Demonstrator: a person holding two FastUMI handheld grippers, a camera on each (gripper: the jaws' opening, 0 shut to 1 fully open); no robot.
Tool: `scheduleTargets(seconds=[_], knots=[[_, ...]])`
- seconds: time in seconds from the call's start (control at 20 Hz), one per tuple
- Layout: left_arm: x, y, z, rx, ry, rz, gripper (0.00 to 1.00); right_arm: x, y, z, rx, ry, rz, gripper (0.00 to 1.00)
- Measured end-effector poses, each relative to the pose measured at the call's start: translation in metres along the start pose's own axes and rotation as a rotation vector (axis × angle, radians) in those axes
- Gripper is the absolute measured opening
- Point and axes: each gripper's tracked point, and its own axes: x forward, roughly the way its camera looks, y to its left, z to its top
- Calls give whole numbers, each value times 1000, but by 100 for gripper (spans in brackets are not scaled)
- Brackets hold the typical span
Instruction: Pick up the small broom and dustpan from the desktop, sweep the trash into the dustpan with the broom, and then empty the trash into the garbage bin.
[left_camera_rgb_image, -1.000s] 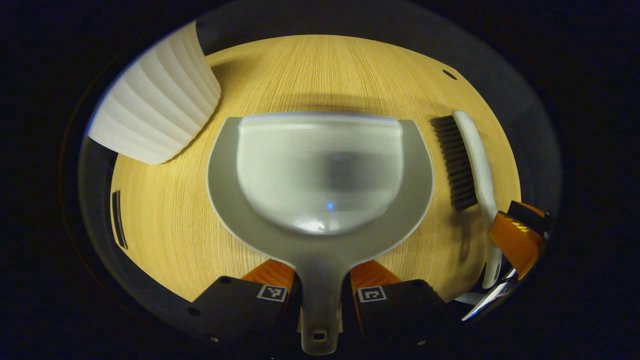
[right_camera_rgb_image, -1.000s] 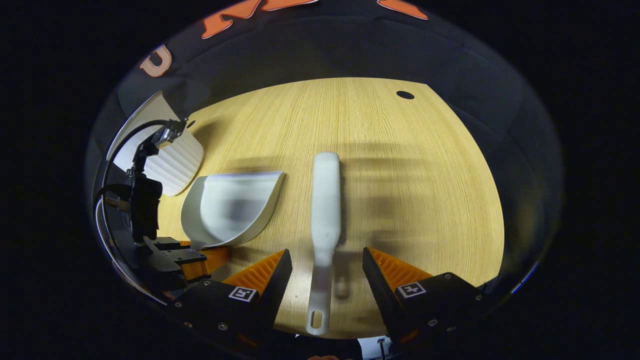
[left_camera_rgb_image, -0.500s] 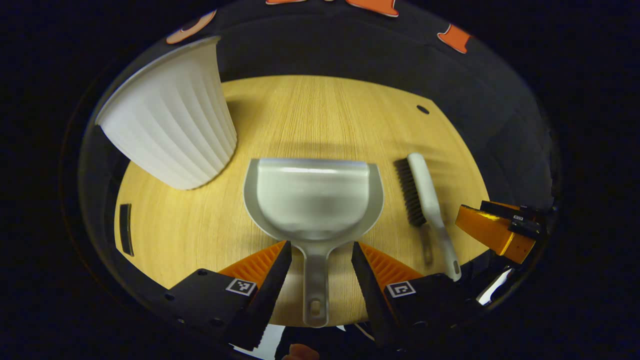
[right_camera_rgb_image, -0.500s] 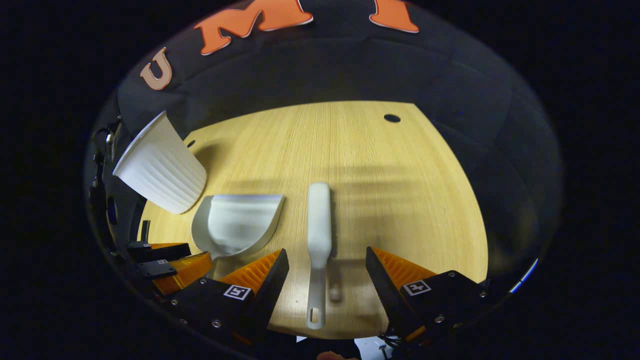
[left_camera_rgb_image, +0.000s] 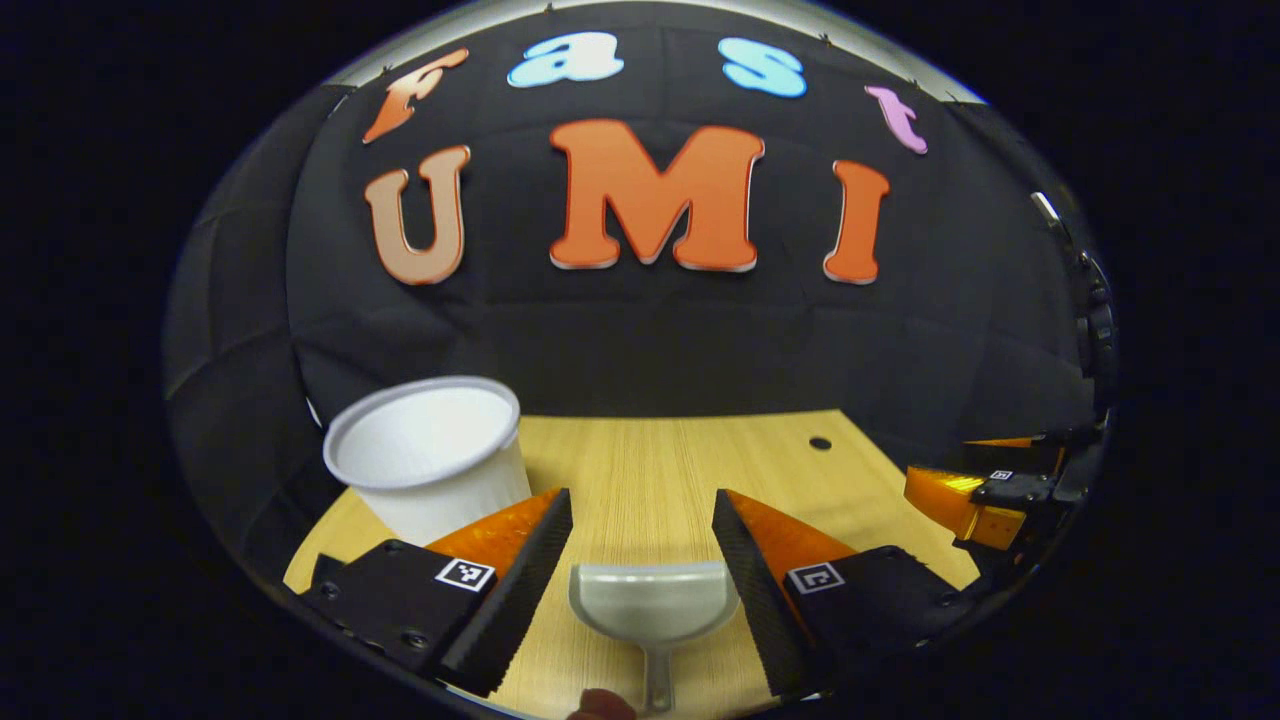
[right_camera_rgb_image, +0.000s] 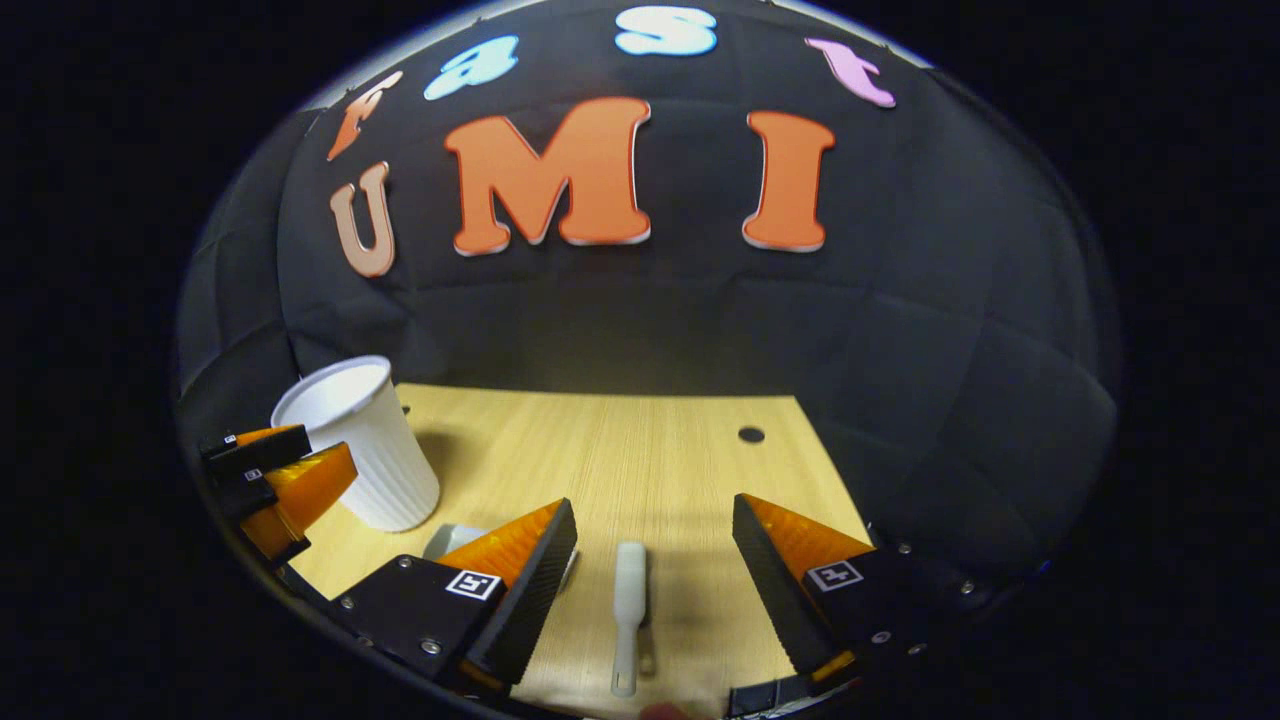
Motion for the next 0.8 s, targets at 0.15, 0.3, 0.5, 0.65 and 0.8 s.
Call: scheduleTargets(seconds=[0.15, 0.3, 0.5, 0.65, 0.8], knots=[[-13, 3, 11, -31, -238, -5, 90, -28, -14, 26, 8, -142, -4, 95], [-32, 4, 20, -36, -396, -8, 87, -59, -26, 42, 3, -278, -27, 95], [-39, 0, 24, -15, -488, -2, 90, -78, -30, 65, 7, -432, -48, 94], [-55, 3, 32, -38, -548, -46, 89, -78, -27, 63, 1, -456, -34, 94], [-56, -5, 23, -21, -532, -41, 89, -83, -24, 63, -32, -470, -42, 94]])
